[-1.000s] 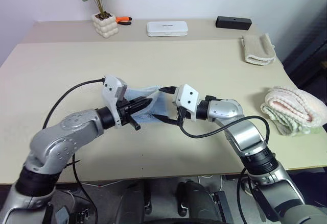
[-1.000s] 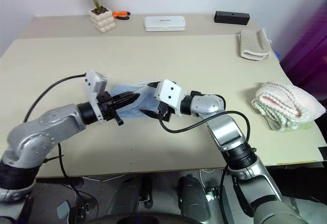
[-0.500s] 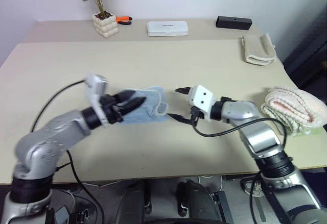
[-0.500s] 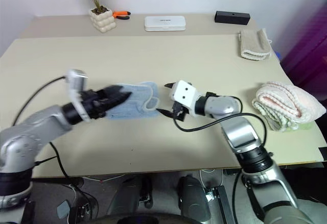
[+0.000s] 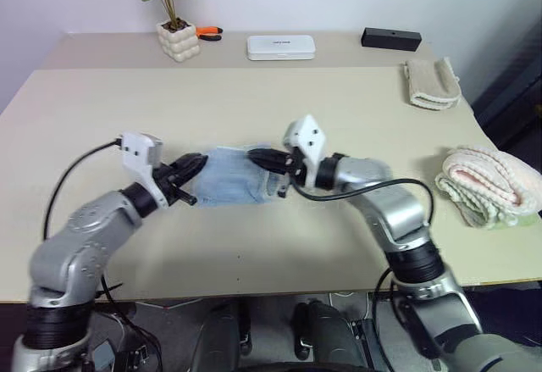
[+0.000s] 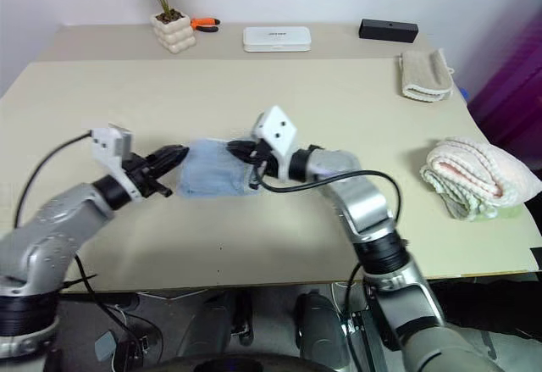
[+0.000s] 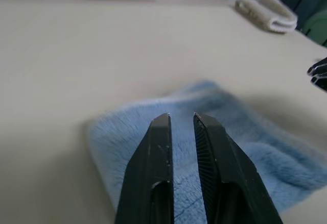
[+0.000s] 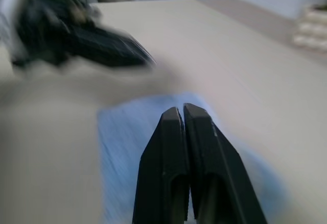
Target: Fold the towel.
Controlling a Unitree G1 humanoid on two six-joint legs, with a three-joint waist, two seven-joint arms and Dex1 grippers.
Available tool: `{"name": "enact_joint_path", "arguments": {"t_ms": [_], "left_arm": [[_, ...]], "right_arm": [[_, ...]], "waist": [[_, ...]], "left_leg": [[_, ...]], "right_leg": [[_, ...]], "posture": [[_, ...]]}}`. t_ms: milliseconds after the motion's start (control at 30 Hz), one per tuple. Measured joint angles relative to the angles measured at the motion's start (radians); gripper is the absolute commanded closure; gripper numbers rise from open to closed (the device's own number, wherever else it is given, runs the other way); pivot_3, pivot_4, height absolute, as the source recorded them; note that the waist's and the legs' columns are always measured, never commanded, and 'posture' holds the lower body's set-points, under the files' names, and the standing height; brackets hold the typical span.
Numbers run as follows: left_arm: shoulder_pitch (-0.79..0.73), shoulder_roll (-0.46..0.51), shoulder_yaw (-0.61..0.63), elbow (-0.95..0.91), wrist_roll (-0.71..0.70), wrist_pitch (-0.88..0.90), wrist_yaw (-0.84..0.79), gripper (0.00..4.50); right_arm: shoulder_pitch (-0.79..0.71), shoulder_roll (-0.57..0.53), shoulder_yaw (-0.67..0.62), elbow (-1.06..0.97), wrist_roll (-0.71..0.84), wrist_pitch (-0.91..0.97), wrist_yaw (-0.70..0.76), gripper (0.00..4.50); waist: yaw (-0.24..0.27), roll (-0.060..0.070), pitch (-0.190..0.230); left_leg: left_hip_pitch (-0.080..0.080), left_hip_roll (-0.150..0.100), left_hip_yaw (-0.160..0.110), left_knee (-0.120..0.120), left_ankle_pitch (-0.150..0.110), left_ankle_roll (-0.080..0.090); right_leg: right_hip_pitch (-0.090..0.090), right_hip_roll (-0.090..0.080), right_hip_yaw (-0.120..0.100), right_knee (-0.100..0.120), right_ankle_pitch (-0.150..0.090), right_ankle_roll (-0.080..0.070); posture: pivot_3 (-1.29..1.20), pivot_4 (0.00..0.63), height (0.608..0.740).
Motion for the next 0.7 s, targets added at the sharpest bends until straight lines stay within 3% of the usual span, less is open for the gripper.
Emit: {"name": "enact_joint_path", "arguments": {"t_ms": [167,300,433,533,633,700], "left_arm": [[0.051,-0.010,-0.102,0.087,0.156,-0.074,-0.037,3.83],[0.091,-0.022,-0.104,0.103,0.220,-0.160,-0.072,3.83],[0.154,-0.071,-0.036,0.074,0.192,-0.196,-0.082,3.83],[0.173,-0.080,0.053,0.037,0.155,-0.198,-0.076,3.83],[0.267,-0.029,0.121,-0.042,0.157,-0.245,-0.123,3.83],[0.364,0.019,0.159,-0.091,0.171,-0.291,-0.187,3.83]], "right_arm": [[0.017,0.015,0.104,0.194,-0.134,-0.009,-0.087,4.41],[0.027,0.023,0.107,0.205,-0.162,-0.029,-0.114,4.41],[0.051,0.004,0.054,0.144,-0.112,0.023,-0.084,3.17],[0.058,-0.030,-0.020,0.078,-0.045,0.103,-0.054,1.61],[0.056,-0.030,-0.130,0.007,0.049,0.256,-0.067,0.04],[0.054,-0.007,-0.213,-0.024,0.120,0.390,-0.099,0.01]], "waist": [[-0.003,0.000,0.000],[-0.004,0.000,-0.001],[0.000,0.000,-0.001],[-0.001,0.000,-0.001],[-0.009,0.001,-0.001],[-0.010,0.001,-0.001]], "left_leg": [[0.000,0.000,0.001,0.000,0.000,0.000],[0.001,0.001,0.001,0.000,0.000,0.000],[0.000,0.001,0.000,0.000,-0.001,0.000],[0.000,0.001,0.000,0.000,-0.001,0.001],[0.000,0.001,0.000,-0.001,-0.002,0.001],[0.000,0.002,0.000,-0.001,-0.003,0.000]], "right_leg": [[-0.001,0.000,0.000,0.000,0.000,0.000],[0.000,0.000,0.000,0.001,0.000,0.000],[-0.001,-0.001,0.000,0.001,0.000,0.000],[-0.001,-0.002,0.000,0.001,0.000,0.000],[-0.002,-0.002,0.000,0.001,0.000,0.000],[-0.002,-0.002,0.000,0.000,0.000,-0.001]], "posture": [[0.00,0.150,0.740],[0.00,0.150,0.740],[0.00,0.150,0.740],[0.00,0.150,0.740],[0.00,0.150,0.740],[0.00,0.150,0.740]]}}
